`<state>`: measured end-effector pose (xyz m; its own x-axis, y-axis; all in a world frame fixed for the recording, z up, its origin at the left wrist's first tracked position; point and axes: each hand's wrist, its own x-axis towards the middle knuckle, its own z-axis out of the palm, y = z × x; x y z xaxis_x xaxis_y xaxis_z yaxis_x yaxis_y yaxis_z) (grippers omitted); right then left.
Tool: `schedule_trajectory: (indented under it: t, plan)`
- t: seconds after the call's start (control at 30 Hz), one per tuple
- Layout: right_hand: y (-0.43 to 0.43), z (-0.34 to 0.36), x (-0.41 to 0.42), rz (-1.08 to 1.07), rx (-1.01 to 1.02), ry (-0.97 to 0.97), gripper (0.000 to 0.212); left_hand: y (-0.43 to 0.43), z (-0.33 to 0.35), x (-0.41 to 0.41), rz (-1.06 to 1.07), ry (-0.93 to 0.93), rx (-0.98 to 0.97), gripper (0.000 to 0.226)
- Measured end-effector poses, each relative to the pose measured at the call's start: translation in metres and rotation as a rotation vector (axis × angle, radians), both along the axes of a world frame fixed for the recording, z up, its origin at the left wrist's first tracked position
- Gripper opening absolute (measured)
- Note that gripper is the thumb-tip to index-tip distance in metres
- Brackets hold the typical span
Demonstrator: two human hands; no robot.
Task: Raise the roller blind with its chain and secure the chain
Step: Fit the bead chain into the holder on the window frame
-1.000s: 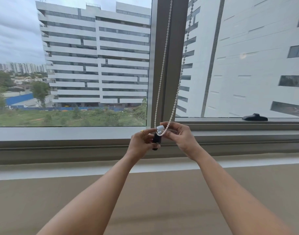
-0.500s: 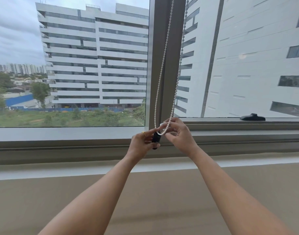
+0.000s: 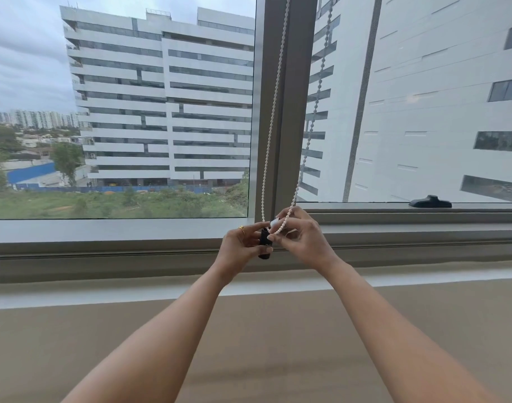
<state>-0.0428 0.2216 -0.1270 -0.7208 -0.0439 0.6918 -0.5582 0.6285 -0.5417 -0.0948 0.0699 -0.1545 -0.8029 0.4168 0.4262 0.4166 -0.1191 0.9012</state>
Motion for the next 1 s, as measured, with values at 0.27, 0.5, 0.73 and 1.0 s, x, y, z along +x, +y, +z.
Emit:
schedule_trajectory:
  t: [0.27, 0.5, 0.73, 1.0]
  plan:
    - [0.001, 0.005, -0.002, 0.049, -0.092, -0.077, 0.027, -0.003, 0.003, -0.004, 0.001, 0.013, -0.037, 0.054]
    - [0.002, 0.016, -0.004, 0.09, -0.243, -0.109, 0.032, -0.004, 0.002, -0.007, 0.022, 0.028, -0.063, 0.054]
    - [0.004, 0.024, -0.006, 0.038, -0.115, -0.14, 0.032, -0.005, 0.004, -0.008, 0.043, 0.039, -0.076, 0.053]
    - [0.001, 0.033, -0.006, 0.012, 0.079, -0.17, 0.02, -0.006, 0.003, -0.011, 0.047, 0.041, -0.086, 0.056]
